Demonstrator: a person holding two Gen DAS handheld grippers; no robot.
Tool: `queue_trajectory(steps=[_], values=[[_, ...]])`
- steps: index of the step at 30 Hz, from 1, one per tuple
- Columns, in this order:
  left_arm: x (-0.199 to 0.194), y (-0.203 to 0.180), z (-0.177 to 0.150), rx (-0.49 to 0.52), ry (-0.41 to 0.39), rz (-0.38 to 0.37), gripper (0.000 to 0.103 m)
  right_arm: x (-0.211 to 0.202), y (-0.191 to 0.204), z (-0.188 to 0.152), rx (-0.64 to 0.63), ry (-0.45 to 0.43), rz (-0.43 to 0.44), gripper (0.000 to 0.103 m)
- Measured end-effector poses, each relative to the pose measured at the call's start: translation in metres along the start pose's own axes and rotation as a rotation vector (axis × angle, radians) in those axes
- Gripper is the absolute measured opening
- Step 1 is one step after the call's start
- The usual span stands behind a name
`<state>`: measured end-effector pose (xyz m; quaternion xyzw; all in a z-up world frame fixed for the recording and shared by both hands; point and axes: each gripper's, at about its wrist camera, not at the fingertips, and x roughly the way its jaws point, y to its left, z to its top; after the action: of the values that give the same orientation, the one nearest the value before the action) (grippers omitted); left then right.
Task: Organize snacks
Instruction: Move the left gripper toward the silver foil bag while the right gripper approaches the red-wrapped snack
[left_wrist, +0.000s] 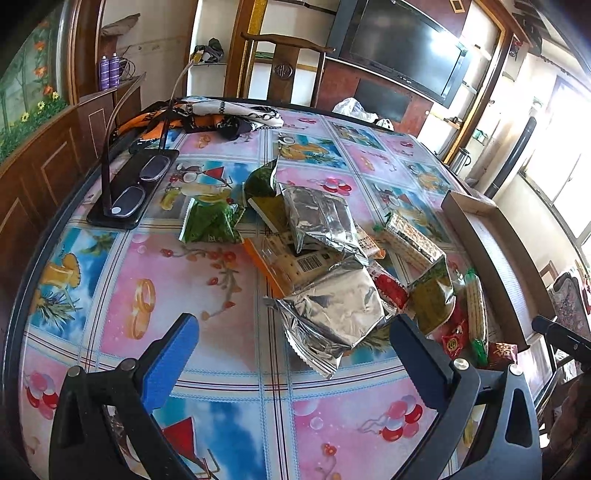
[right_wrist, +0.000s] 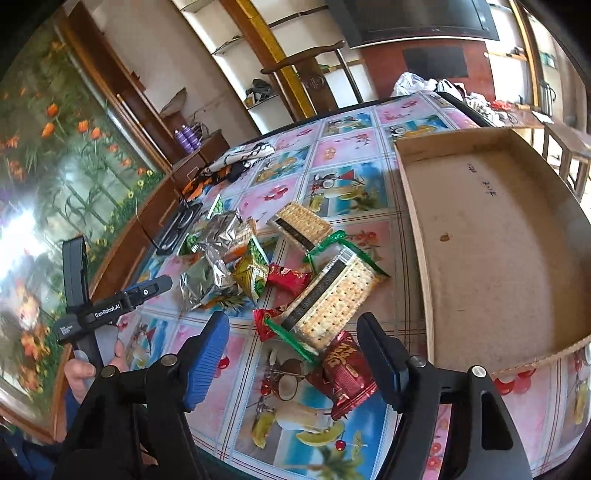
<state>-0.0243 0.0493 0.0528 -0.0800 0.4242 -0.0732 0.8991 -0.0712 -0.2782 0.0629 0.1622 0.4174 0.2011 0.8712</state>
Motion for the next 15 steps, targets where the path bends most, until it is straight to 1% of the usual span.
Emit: queue_trajectory(steps=[6,10,12,13,15], values=[[0.002,-0.010,0.007,0.041,-0.015,0.012,0.102,0.002,-0.007,-0.003,0.030,0.010,-0.003,0.076],[0.011,-0.017,0.018,0.082,-0.023,0.022,0.102,0.003,-0.014,-0.007,0.053,0.015,-0.030,0.075],[0.019,-0.019,0.023,0.095,-0.010,0.020,0.102,0.004,-0.013,-0.008,0.051,0.024,-0.036,0.074],[0.025,-0.022,0.024,0.108,0.006,0.004,0.102,0.004,-0.013,-0.007,0.049,0.026,-0.034,0.074],[0.034,-0.025,0.022,0.123,0.036,-0.001,0.102,0.006,-0.010,-0.010,0.032,0.034,-0.027,0.074]])
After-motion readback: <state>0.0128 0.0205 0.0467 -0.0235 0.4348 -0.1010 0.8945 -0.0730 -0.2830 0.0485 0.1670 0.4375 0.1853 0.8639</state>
